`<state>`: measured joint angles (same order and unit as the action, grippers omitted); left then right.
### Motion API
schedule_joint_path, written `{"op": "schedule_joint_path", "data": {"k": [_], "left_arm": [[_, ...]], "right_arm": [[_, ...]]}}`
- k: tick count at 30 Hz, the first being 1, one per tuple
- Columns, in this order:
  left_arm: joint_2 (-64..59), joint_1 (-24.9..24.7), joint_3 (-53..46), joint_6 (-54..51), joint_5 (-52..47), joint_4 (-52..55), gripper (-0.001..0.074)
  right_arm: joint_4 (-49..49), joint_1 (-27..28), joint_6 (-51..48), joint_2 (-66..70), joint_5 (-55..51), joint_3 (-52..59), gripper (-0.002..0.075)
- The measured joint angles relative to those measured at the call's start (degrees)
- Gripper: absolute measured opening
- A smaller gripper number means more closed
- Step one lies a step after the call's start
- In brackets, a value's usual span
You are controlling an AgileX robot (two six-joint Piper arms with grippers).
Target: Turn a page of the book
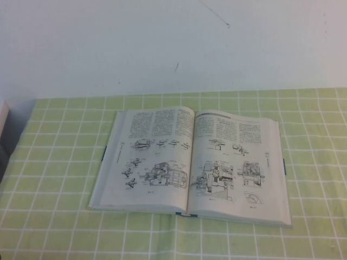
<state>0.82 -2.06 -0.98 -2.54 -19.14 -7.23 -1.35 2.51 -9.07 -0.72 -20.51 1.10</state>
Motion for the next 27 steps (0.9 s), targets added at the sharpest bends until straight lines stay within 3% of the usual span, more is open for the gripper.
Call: {"op": "schedule_joint_path", "data": {"k": [8, 13, 27], "left_arm": [[0.0, 0.0, 0.0, -0.4, 1.0, 1.1, -0.0003], [0.0, 0.0, -0.4, -0.4, 7.2, 0.9, -0.0003], [0.0, 0.0, -0.4, -0.5, 35.5, 0.6, -0.0003]], "right_arm": [[0.0, 0.0, 0.0, 0.0, 0.0, 0.0, -0.0003], [0.0, 0.0, 0.0, 0.0, 3.2, 0.4, -0.0003], [0.0, 0.0, 0.0, 0.0, 36.0, 0.6, -0.0003]]}}
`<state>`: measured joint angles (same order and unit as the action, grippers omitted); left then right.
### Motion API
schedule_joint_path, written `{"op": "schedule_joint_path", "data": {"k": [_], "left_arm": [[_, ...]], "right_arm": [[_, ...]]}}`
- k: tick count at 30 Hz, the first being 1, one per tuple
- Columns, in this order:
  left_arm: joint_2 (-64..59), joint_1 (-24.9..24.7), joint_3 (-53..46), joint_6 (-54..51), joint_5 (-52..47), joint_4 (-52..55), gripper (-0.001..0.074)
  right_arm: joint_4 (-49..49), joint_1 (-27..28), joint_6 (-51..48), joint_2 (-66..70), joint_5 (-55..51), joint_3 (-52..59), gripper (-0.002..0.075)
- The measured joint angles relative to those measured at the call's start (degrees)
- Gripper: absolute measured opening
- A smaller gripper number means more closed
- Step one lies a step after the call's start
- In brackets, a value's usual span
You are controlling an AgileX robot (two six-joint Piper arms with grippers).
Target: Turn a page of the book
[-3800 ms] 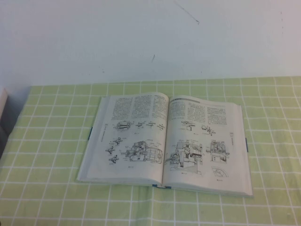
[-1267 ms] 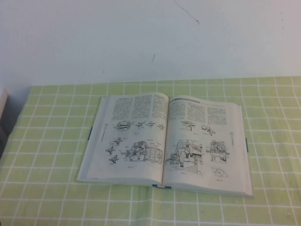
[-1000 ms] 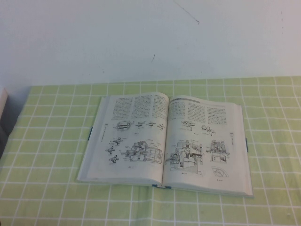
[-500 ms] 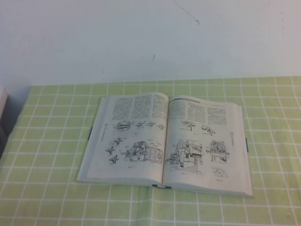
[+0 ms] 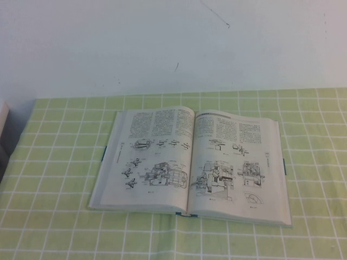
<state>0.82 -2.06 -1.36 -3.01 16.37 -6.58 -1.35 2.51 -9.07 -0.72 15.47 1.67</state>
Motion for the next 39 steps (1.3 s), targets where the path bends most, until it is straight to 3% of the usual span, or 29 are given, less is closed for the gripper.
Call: {"op": "schedule_joint_path", "data": {"k": [7, 17, 25, 33, 39], "left_arm": [[0.0, 0.0, 0.0, 0.0, 5.0, -0.1, -0.0003], [0.0, 0.0, 0.0, 0.0, 5.6, -0.3, -0.0003], [0.0, 0.0, 0.1, 6.1, 5.5, -1.1, -0.0003], [-0.6, 0.0, 10.6, 7.6, -15.4, -1.1, -0.0003], [-9.3, 0.0, 20.9, 7.9, -31.1, -1.1, -0.0003]], "right_arm": [[0.0, 0.0, 0.0, 0.0, 7.6, 0.0, -0.0003], [0.1, 0.0, 8.5, 0.0, 8.0, 0.0, -0.0003], [0.3, 0.0, 5.6, 0.0, 8.3, 0.0, -0.0003], [0.1, 0.0, -1.3, 0.0, -13.8, -9.6, -0.0003], [0.3, 0.0, -2.0, 7.0, -30.9, -20.3, -0.0003]]}}
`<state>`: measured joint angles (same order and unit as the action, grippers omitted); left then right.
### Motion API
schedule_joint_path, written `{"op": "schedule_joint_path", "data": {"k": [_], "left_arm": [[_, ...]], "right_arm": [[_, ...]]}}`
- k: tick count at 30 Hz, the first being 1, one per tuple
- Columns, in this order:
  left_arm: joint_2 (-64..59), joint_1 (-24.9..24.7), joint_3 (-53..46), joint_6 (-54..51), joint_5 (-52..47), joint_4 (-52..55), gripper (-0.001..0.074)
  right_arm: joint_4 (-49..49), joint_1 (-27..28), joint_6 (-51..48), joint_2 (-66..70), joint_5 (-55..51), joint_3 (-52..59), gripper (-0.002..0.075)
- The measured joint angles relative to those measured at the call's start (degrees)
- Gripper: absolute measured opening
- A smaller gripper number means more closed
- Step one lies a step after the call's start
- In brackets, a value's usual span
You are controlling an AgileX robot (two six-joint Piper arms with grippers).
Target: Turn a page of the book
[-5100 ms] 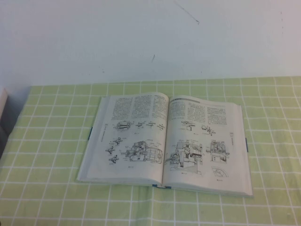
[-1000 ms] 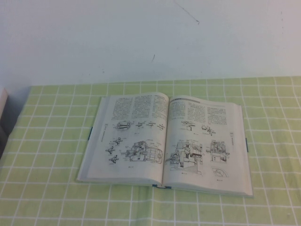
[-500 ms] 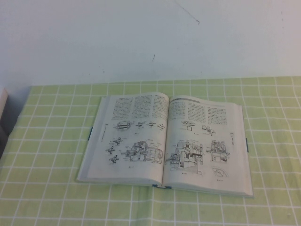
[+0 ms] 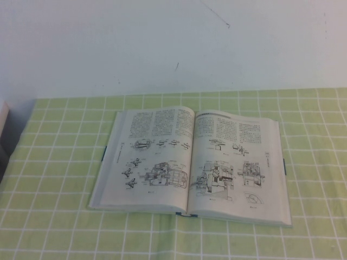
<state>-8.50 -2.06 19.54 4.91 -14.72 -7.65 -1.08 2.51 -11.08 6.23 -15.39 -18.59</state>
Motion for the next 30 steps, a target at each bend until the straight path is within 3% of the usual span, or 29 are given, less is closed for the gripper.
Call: {"op": "schedule_joint_path", "data": {"k": [6, 13, 18, 23, 30], "left_arm": [[-13.6, 0.0, 9.0, -2.5, -14.2, -4.9, -0.0003], [-28.0, 0.0, 13.4, -20.0, -22.8, -21.3, -0.0003], [-35.9, -0.1, 15.0, -30.0, -23.1, -29.5, -0.0003], [-44.9, -0.1, 19.0, -31.6, -23.1, -33.5, -0.0003], [-60.0, -0.1, 28.4, -37.4, -22.8, -37.7, -0.0003]], "right_arm": [[4.7, 0.0, -1.7, 12.9, -13.5, -9.2, -0.0003], [17.5, 0.0, -15.6, 26.7, -24.9, -15.6, -0.0003], [26.8, 0.0, -27.8, 33.9, -25.7, -16.1, -0.0003], [36.5, 0.0, -37.2, 39.7, -24.9, -16.2, -0.0003], [47.1, 0.0, -41.3, 50.1, -24.2, -18.4, 0.0023]]}}
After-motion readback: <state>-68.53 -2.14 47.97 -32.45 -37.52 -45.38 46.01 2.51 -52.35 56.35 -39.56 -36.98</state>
